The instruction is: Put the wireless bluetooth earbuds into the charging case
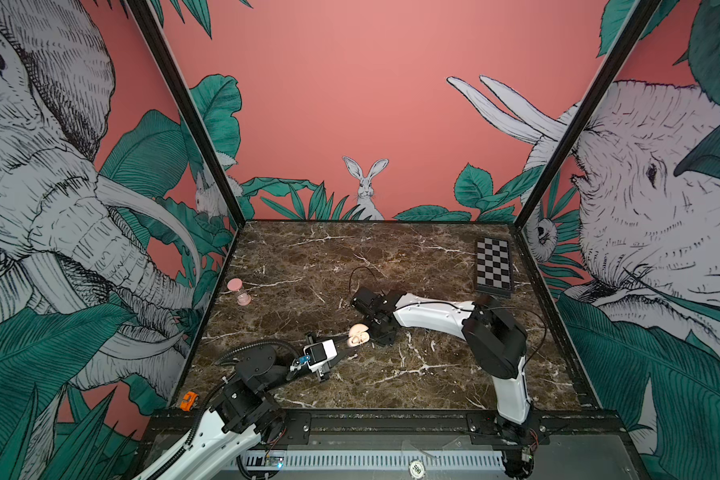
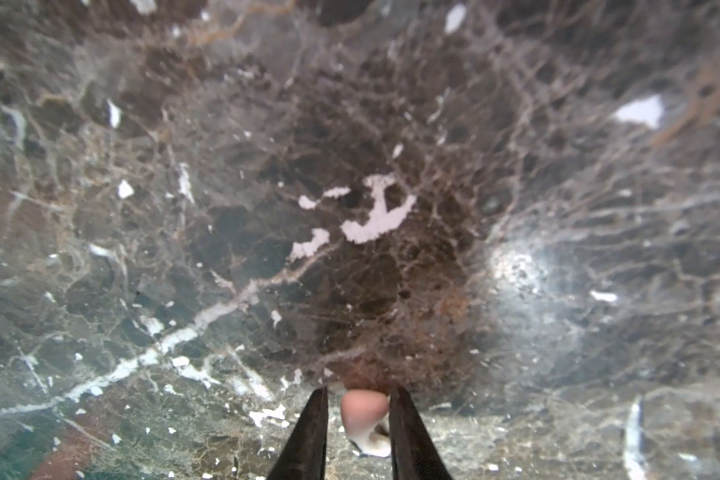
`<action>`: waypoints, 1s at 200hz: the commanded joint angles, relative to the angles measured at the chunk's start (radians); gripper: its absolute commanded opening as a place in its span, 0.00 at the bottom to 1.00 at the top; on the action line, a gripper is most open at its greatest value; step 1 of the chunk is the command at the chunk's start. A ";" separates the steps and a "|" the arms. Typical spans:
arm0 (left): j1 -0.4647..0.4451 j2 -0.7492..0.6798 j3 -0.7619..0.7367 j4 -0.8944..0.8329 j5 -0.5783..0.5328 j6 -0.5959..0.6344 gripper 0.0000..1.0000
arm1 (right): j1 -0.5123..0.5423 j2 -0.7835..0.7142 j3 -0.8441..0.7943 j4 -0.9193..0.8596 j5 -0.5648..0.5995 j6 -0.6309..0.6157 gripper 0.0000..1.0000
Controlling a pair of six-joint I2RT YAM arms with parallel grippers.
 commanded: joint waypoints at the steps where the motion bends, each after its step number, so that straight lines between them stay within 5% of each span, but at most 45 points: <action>1: -0.003 -0.011 -0.008 -0.003 0.011 0.021 0.00 | -0.007 0.018 0.030 -0.056 0.030 -0.041 0.31; 65: -0.006 -0.010 -0.007 -0.006 0.009 0.022 0.00 | -0.007 0.061 0.097 -0.105 0.007 -0.164 0.32; 200: -0.007 -0.009 -0.007 -0.007 0.011 0.026 0.00 | -0.007 0.051 0.072 -0.130 -0.003 -0.192 0.31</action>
